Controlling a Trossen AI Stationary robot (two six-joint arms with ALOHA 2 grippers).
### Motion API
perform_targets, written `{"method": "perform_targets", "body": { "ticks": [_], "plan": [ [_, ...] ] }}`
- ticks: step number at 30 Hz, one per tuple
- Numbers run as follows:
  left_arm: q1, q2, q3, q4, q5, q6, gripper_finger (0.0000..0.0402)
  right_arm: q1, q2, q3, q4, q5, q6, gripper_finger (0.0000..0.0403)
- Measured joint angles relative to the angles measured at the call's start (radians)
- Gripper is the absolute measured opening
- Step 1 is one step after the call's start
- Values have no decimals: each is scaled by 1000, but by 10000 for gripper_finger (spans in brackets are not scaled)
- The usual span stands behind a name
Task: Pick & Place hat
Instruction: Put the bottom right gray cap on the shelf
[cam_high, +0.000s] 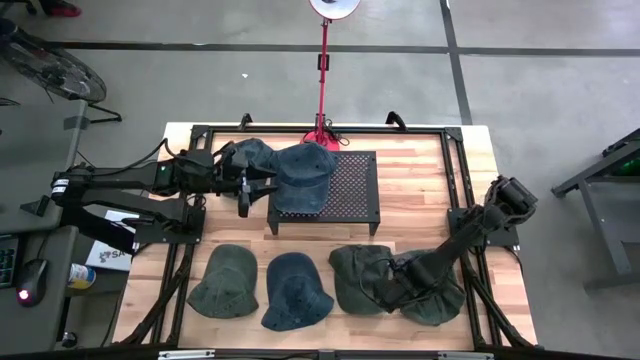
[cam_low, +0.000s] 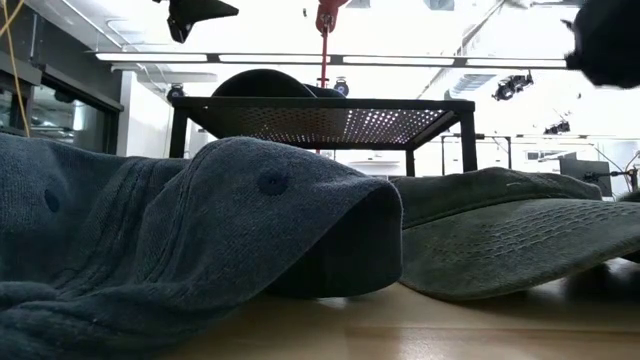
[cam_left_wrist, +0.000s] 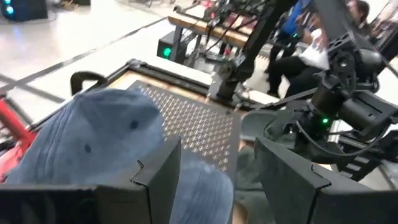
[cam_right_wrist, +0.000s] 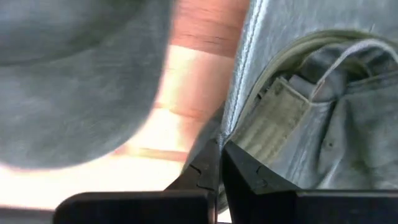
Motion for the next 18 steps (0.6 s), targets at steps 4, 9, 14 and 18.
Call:
{"method": "perform_targets", "body": {
  "ticks": [4, 9, 14, 18],
  "plan": [
    [0, 0, 0, 33, 35, 1, 202, 30, -88, 1, -11, 113, -31, 1],
    [0, 1, 0, 83, 56, -1, 202, 67, -213, 2, -42, 232, -111, 1],
    [0, 27, 0, 131, 65, -50, 202, 104, -326, 2, -57, 312, -227, 1],
    [0, 56, 0, 170, 79, -70, 202, 133, -402, 2, -58, 343, -323, 0]
  ]
}}
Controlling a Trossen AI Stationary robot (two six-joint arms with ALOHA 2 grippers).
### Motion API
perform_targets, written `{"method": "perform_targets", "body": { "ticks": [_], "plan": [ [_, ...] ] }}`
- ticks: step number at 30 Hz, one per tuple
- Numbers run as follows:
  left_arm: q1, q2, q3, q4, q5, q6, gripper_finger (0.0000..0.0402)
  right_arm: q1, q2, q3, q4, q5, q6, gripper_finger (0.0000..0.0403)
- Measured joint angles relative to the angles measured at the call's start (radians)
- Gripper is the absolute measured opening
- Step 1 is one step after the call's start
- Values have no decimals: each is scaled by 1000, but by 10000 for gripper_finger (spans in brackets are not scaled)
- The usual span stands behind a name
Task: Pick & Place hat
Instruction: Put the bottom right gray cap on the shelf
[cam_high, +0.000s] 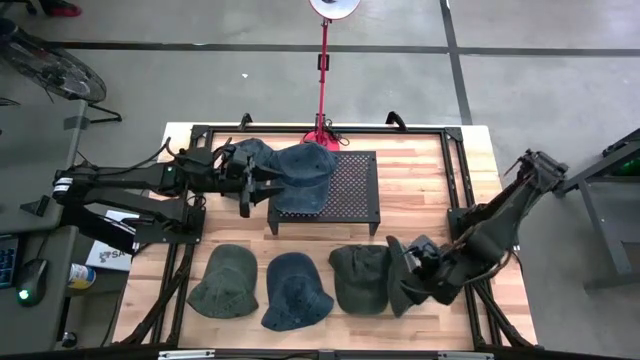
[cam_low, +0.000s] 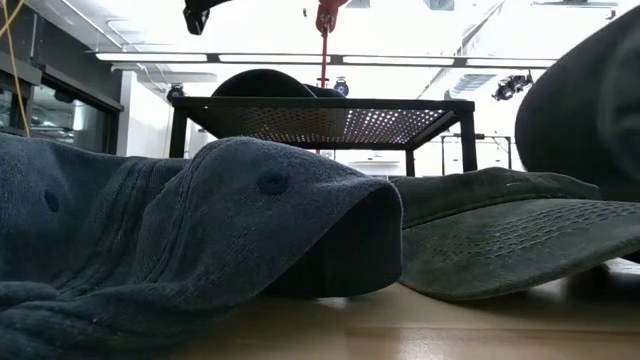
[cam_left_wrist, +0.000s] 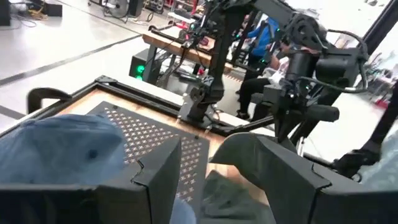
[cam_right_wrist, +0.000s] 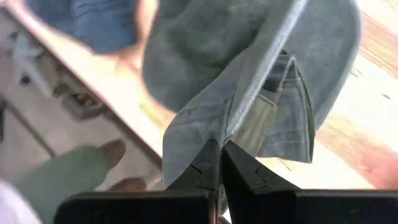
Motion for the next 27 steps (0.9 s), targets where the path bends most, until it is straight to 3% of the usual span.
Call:
{"method": "perform_targets", "body": {
  "ticks": [8, 17, 23, 27],
  "plan": [
    [0, 79, 0, 138, 46, -40, 202, 47, -127, 0, 22, 10, -180, 0],
    [-42, 159, 0, 327, 83, -61, 202, 60, -252, 0, 163, 83, -429, 0],
    [-112, 170, 0, 399, 35, -31, 202, 60, -318, 0, 328, 209, -653, 0],
    [-174, 170, 25, 390, -59, 28, 202, 60, -350, 1, 452, 306, -842, 0]
  ]
}}
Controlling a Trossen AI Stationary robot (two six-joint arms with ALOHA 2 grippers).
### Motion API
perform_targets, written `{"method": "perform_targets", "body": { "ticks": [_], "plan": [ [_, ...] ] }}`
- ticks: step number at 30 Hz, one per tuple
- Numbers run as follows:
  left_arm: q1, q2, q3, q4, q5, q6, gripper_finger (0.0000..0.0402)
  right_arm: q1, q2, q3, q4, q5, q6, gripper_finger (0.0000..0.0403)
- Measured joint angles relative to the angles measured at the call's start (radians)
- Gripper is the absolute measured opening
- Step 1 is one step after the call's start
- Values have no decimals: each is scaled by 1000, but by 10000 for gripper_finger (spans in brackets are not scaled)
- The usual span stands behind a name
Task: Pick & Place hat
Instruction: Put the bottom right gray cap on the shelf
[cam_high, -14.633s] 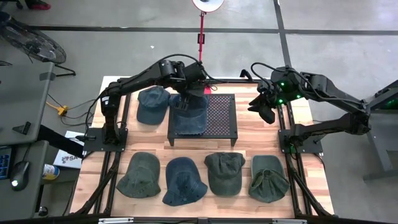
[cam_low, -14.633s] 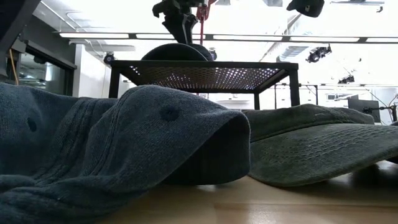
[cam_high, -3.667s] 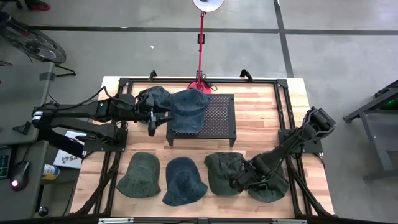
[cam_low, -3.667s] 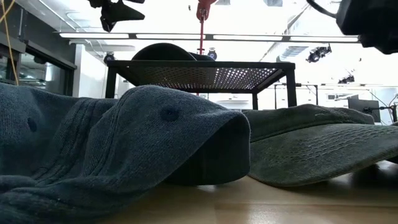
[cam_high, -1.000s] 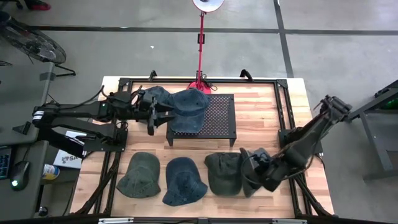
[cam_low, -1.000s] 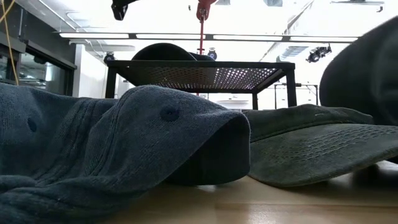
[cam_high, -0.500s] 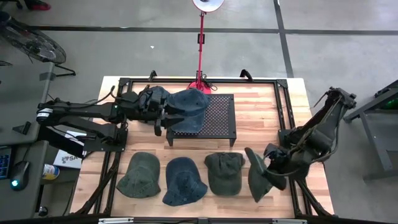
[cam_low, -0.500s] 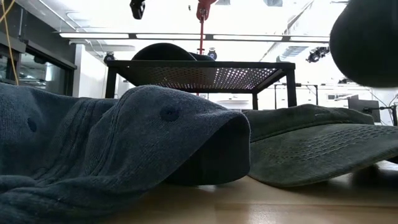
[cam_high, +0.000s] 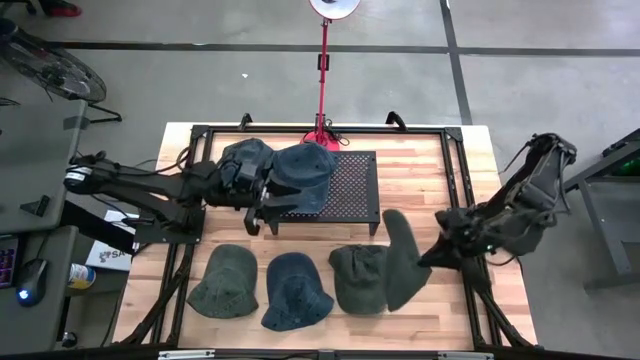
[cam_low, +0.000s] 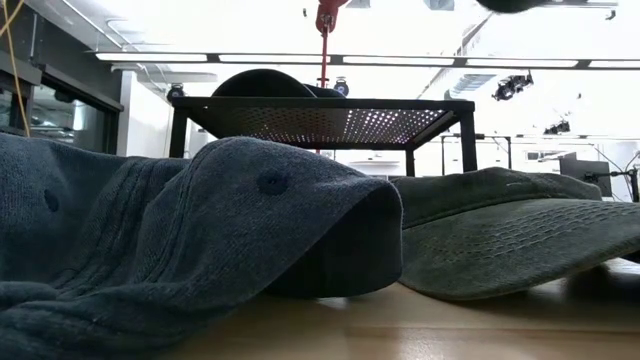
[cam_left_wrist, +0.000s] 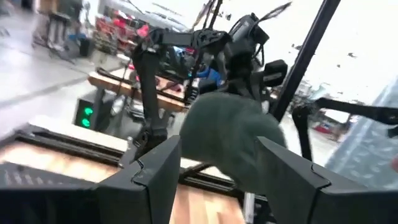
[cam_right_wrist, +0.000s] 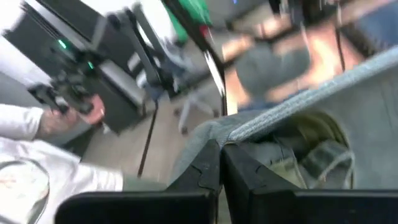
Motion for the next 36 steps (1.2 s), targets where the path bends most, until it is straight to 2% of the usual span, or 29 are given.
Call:
{"method": "perform_targets", "body": {
  "ticks": [5, 12, 18, 21, 28, 36],
  "plan": [
    [-59, 38, 81, 3, -90, 84, 202, -5, -23, 0, 129, 118, -231, 0],
    [-100, 195, 259, 3, -93, 148, 202, -31, -31, 0, 207, 351, -423, 0],
    [-117, 331, 433, -142, -116, 316, 202, -49, -31, 0, 257, 590, -496, 0],
    [-129, 394, 517, -227, -172, 385, 202, -51, -31, 0, 311, 675, -544, 0],
    [-134, 520, 661, -268, -389, 527, 202, -51, -30, 0, 442, 776, -705, 0],
    [-135, 613, 744, -266, -487, 597, 202, -51, -28, 0, 536, 819, -827, 0]
  ]
}}
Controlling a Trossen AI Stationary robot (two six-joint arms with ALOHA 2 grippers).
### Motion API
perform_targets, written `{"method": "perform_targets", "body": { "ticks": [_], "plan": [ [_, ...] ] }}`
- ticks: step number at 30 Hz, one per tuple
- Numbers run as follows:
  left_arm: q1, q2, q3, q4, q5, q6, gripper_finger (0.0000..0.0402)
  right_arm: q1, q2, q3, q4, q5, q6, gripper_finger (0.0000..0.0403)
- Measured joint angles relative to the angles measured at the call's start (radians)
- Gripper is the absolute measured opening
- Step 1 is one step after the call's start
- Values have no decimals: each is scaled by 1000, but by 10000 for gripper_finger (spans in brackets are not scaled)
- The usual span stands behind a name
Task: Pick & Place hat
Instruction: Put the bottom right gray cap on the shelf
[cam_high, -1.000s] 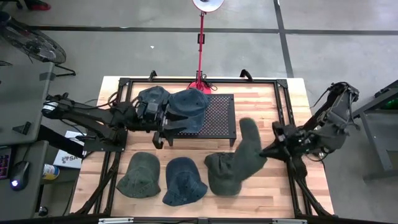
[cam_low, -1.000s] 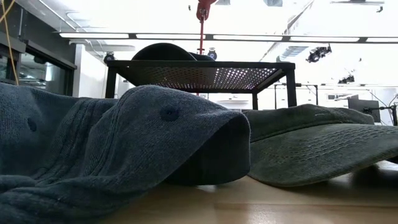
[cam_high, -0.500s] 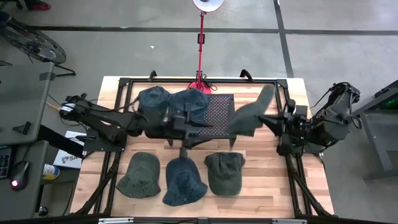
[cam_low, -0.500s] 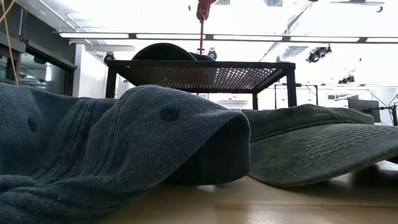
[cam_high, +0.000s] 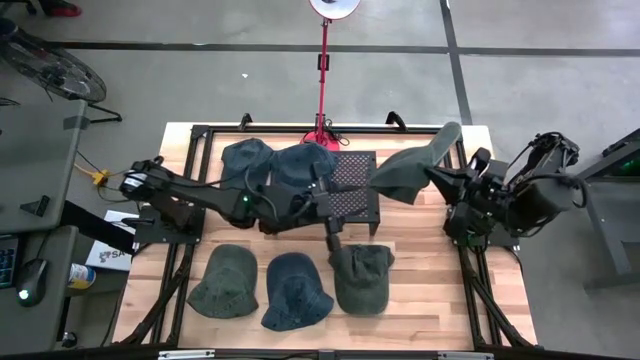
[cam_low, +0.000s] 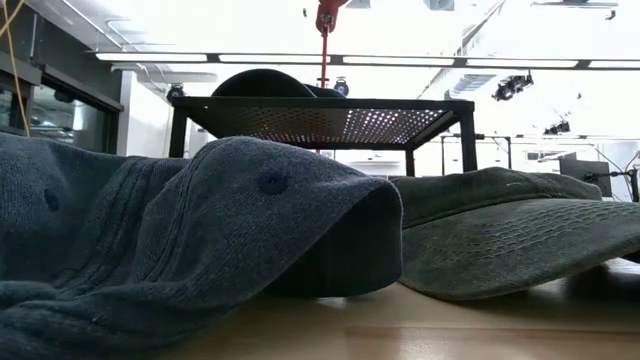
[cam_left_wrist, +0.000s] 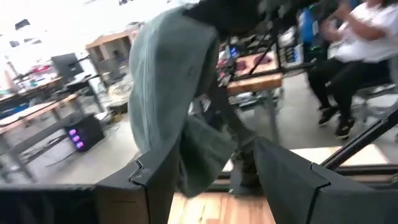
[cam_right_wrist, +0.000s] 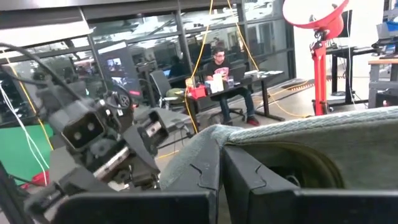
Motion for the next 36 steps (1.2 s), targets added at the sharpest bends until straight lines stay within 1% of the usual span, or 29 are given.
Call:
{"method": "perform_targets", "body": {
  "ticks": [4, 5, 10, 15, 21, 28, 31, 34, 36],
  "plan": [
    [1, 36, 16, 7, -74, 4, 202, 0, 0, 0, 11, -11, -9, 0],
    [2, 42, 18, 17, -82, 4, 202, 0, 0, 0, 14, -17, -9, 0],
    [1, 67, 18, 66, -187, 9, 202, 0, 2, 0, 15, -31, -14, 0],
    [1, 69, 18, 93, -189, 26, 202, 0, 2, 0, 35, -49, -31, 0],
    [1, 70, 18, 103, -152, 24, 202, -1, 2, 0, 39, -68, -31, 0],
    [2, 70, 18, 105, -155, 23, 202, -32, 15, 0, 53, -164, -31, 0],
    [2, 70, 18, 106, -159, 23, 202, -39, 25, 0, 53, -177, -31, 0],
    [1, 70, 18, 105, -190, 23, 193, -39, 27, 0, 53, -173, -31, 0],
    [1, 70, 18, 105, -209, 23, 177, -40, 27, 0, 53, -170, -31, 0]
  ]
}}
